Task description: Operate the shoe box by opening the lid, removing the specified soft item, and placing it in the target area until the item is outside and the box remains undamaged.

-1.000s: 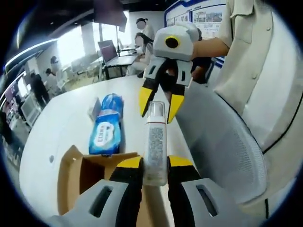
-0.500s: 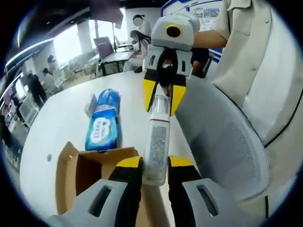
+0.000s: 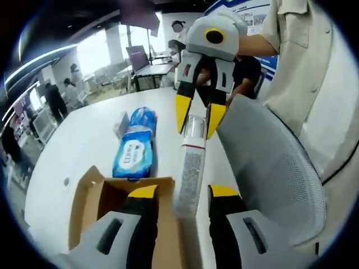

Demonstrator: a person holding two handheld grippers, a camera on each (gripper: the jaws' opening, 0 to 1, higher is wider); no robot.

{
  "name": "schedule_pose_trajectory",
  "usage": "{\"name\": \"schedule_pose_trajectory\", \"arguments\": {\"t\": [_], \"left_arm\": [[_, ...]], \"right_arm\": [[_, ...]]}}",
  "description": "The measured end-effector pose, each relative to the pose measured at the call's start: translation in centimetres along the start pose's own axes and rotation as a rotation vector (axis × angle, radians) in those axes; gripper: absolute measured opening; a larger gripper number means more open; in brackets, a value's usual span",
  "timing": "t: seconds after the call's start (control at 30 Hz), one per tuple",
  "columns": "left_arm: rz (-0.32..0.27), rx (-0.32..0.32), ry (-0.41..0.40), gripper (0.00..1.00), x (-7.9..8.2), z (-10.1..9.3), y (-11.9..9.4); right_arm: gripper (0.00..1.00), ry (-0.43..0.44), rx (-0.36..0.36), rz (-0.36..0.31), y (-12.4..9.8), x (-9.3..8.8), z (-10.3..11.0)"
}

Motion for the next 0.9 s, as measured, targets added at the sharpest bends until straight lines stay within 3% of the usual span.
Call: {"name": "schedule_pose_trajectory", "arguments": {"t": [0.2, 0.4, 0.57, 0.9], "left_arm": [[0.013, 0.067, -0.062, 0.51, -1.7, 0.8, -0.8], [-0.011, 0.146, -0.146, 0.59, -2.9, 1.4, -2.1], [-0.05, 0.222, -0.222, 0.6, -4.0, 2.1, -3.8], [-0.061, 0.344, -0.347, 0.78, -6.2, 1.8, -6.4]], "right_arm": [[0.15, -0.032, 0.01, 0.046, -0.3, -0.3, -1.6], [0.16, -0.054, 0.008, 0.111, -1.0, -0.7, -4.3], [0.16, -0.073, 0.005, 0.158, -1.5, -1.0, -6.6], [0.16, -0.107, 0.002, 0.261, -2.4, -1.7, -11.5]]}}
Point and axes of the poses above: the point that each gripper's makers call its tool centre point, and the gripper's own axes: y roughly forward along the fingers, z roughly to its left, x roughly out of its top, the point moved 5 cm from there along -y, roughly backward along the fingers, and after that the axes turned 1 degree about z, right-handed, at the moved point
